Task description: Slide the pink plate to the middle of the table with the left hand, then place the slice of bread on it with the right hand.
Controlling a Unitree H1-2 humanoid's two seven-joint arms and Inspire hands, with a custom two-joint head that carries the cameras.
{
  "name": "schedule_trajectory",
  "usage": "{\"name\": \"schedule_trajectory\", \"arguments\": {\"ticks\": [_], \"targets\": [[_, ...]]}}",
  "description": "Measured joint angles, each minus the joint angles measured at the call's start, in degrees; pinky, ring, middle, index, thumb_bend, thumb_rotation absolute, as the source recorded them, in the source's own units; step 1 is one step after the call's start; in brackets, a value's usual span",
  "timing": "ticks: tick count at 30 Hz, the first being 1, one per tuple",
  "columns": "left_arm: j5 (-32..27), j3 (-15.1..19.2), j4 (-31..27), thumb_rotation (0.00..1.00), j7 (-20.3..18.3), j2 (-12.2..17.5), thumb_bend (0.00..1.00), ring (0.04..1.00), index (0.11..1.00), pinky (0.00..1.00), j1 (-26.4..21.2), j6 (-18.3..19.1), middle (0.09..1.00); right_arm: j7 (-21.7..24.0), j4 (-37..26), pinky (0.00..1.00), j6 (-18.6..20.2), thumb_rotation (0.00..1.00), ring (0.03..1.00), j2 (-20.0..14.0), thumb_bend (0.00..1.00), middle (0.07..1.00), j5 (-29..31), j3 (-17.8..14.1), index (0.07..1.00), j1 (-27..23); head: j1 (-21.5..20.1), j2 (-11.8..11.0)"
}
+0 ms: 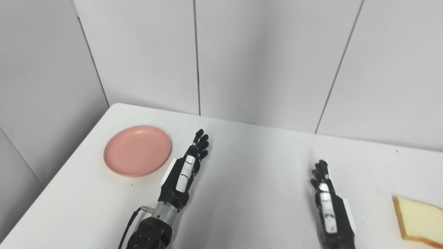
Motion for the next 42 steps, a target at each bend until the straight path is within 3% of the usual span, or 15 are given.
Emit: {"name": "schedule_trajectory", "arguments": {"ticks": [3,11,17,19,22,34,42], "targets": [[-1.5,1.2,-1.1,1.0,-0.4,1.0,0.82,1.0,1.0,1.0,-0.4,1.7,1.0,1.3,1.3,1.0,-0.7,0.98,1.0,-0.4,0.65,1.0,1.6,-0.5,1.0,-0.7,1.7,-1.1],[0.1,3.2,-4.3,1.0,-0.3,4.5,0.83,0.995,0.99,1.0,-1.1,1.9,0.999,1.7,3.4,1.0,-3.2,0.95,1.0,-0.7,0.65,1.0,3.4,-1.9,1.0,-1.8,4.3,-2.9],[1.7,6.5,-5.5,1.0,1.7,7.4,0.85,0.917,0.904,0.99,-2.6,1.5,0.917,3.3,3.4,1.0,-3.2,0.96,1.0,-0.7,0.63,1.0,4.9,-2.1,1.0,-1.9,4.8,-2.9],[1.7,8.4,-4.7,1.0,3.6,7.6,0.87,0.887,0.875,0.95,-2.7,-0.9,0.887,3.5,3.4,1.0,-3.2,0.94,1.0,-0.7,0.64,1.0,5.3,-2.2,1.0,-1.8,4.6,-3.0],[1.6,11.1,-2.3,1.0,5.8,8.0,0.91,0.894,0.86,0.99,-3.1,-2.9,0.88,3.7,3.4,1.0,-3.2,0.95,1.0,-0.6,0.63,1.0,6.2,-2.6,1.0,-1.8,4.7,-3.1],[1.3,18.4,4.6,1.0,11.3,9.7,0.88,0.799,0.789,0.81,-5.8,-8.4,0.807,6.1,5.0,1.0,-5.7,1.0,1.0,-0.6,0.61,1.0,6.8,-2.9,1.0,-2.4,6.3,-3.6],[1.3,21.4,10.5,1.0,13.5,12.2,0.87,0.804,0.793,0.84,-6.4,-9.7,0.802,7.8,5.4,1.0,-7.0,1.0,1.0,-0.8,0.58,1.0,7.2,-2.9,1.0,-2.6,6.6,-3.4]]}}
